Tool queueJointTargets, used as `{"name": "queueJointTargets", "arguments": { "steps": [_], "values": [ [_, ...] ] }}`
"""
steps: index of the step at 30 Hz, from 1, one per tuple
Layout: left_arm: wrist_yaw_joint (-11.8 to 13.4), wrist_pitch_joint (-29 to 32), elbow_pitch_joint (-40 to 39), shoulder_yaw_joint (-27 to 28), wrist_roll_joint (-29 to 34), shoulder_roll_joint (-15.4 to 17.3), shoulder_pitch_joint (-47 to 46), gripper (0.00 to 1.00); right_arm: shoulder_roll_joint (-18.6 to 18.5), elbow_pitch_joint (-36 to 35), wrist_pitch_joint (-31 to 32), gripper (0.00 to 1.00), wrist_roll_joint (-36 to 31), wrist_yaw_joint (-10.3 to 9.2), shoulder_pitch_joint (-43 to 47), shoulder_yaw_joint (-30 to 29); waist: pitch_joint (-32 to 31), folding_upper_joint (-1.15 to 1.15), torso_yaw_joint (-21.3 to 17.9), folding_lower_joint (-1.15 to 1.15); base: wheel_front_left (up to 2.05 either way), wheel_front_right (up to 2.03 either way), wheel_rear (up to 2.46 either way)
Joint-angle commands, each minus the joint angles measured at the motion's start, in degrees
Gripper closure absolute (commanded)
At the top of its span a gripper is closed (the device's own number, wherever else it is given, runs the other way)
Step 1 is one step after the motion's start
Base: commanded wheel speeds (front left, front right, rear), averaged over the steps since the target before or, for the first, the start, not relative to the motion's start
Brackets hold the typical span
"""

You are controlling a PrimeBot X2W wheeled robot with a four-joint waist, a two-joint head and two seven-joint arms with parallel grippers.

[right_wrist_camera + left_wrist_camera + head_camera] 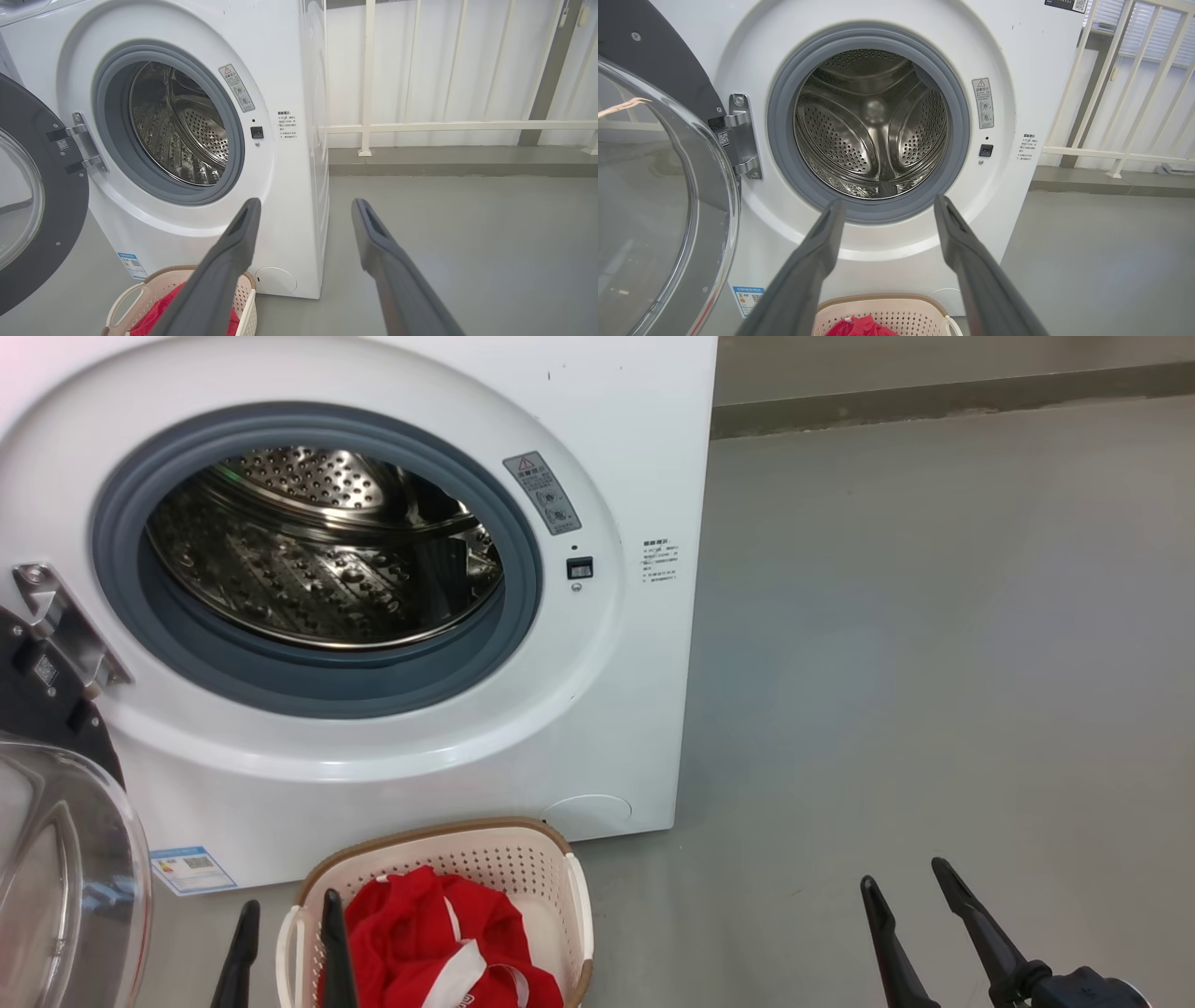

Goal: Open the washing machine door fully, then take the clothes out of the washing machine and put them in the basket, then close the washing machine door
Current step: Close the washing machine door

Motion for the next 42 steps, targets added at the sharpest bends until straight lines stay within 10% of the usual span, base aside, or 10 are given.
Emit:
{"name": "queueJointTargets", "arguments": {
  "steps": [1,42],
  "values": [
    [0.3,-0.1,-1.5,1.7,0.4,0.5,-1.2,0.00,-0.4,-1.7,-0.1,0.00,0.6,0.16,-1.2,1.3,-0.1,0.00,0.0,0.00,0.00,0.00,0.00],
    [0.4,-0.7,-0.6,0.5,0.2,2.0,-2.1,0.00,-0.4,-2.1,0.3,0.00,1.3,0.16,-1.4,1.2,0.3,0.00,1.0,0.00,-0.62,0.62,0.00]
  ]
}}
